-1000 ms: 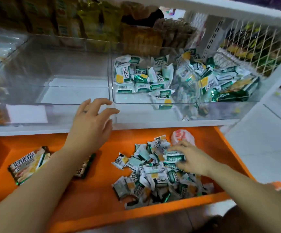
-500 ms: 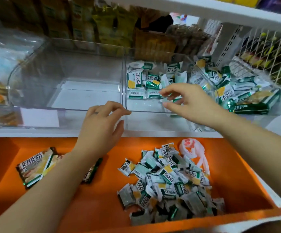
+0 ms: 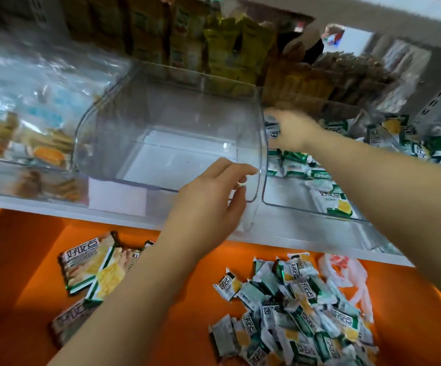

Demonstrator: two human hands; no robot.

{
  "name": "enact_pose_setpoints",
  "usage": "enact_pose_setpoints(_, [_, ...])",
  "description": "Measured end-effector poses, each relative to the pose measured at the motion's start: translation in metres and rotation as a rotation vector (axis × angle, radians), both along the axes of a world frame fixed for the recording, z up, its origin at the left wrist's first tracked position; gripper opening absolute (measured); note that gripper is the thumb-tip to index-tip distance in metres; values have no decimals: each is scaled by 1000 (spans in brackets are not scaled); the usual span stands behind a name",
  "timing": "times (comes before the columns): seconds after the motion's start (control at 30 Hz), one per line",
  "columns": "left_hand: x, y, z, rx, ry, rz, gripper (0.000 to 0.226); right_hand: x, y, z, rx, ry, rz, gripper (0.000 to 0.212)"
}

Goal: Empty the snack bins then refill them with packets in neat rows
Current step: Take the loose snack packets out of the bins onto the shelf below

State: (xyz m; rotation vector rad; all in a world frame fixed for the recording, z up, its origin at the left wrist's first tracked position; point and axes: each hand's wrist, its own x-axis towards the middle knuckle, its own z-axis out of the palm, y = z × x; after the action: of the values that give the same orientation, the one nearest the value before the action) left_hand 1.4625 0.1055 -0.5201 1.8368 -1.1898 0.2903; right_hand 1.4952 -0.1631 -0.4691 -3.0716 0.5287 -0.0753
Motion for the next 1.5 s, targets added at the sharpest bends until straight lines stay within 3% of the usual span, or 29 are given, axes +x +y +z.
enact_pose_setpoints(0.13, [2,1,-3,0,-58,5,35,13,-2,-6,-99,52,15,58])
enact_pose_setpoints(0.4, [0,3,-2,30,-79,25,33,-31,11,8,-169,-57,19,38])
enact_pose_setpoints(0.8, [-16,3,-5,198,-164,80,36,-204,58,48,71,-426,144,31])
enact_pose_setpoints(0.9, [-25,4,-11,284,-280,149,41,-253,71,34,129,-315,148,39])
enact_pose_setpoints(1.1, [-32,6,-18,368,-353,168,50,-312,65,-46,157,-2,78,34])
enact_pose_setpoints(1.37, [-37,6,-20,391,-400,177,63,-329,48,-121,320,376,-115,36])
enact_pose_setpoints(1.5, [-39,5,-24,391,-422,205,62,-329,42,-129,440,435,-108,42])
